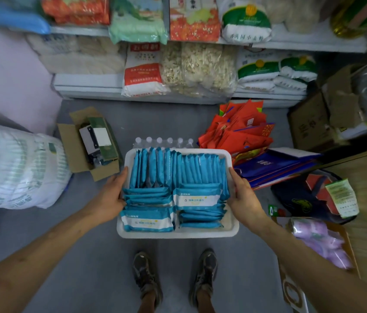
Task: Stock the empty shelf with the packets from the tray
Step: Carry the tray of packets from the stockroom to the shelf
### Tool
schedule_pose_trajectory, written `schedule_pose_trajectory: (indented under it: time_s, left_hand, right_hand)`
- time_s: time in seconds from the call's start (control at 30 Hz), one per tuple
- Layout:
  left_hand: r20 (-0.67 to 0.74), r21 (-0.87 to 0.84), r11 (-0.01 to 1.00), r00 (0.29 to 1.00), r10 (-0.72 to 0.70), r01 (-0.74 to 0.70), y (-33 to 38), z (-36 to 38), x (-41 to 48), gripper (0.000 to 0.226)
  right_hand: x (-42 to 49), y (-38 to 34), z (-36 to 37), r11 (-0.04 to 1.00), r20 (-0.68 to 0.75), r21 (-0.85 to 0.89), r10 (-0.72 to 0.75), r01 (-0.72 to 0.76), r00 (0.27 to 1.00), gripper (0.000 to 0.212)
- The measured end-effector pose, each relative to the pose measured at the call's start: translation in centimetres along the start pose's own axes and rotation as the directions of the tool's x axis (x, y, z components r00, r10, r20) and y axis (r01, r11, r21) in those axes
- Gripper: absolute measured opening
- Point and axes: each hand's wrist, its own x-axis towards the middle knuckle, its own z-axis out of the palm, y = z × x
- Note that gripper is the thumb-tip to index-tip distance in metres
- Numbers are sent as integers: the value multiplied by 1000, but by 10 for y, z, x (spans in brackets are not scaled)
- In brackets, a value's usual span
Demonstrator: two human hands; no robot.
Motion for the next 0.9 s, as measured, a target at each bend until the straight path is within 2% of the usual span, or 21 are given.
schedule_pose_trajectory:
  time_s: [0.27,0.43,0.6,0.73,0.9]
  left_hand:
    - [-105,50,991,986,130,-126,109,-110,-55,95]
    - [-181,-24,981,966,185,-192,185,-172,-93,93]
    - [-262,-98,938,917,299,-334,290,-232,-135,81]
    - [-317,-213,890,890,328,-404,333,-263,-151,74]
    - [-271,-287,799,845,462,-529,389,-284,-170,70]
  right_hand:
    - [-65,-67,-122,997,-154,49,-50,58,987,88]
    - [-106,-108,-209,993,-260,23,-102,112,960,80]
    - [-170,-139,-310,990,-413,49,-104,136,905,77]
    - [-202,-158,-351,985,-493,75,-98,154,865,74]
    - [-265,-158,-385,986,-607,125,-14,113,795,75]
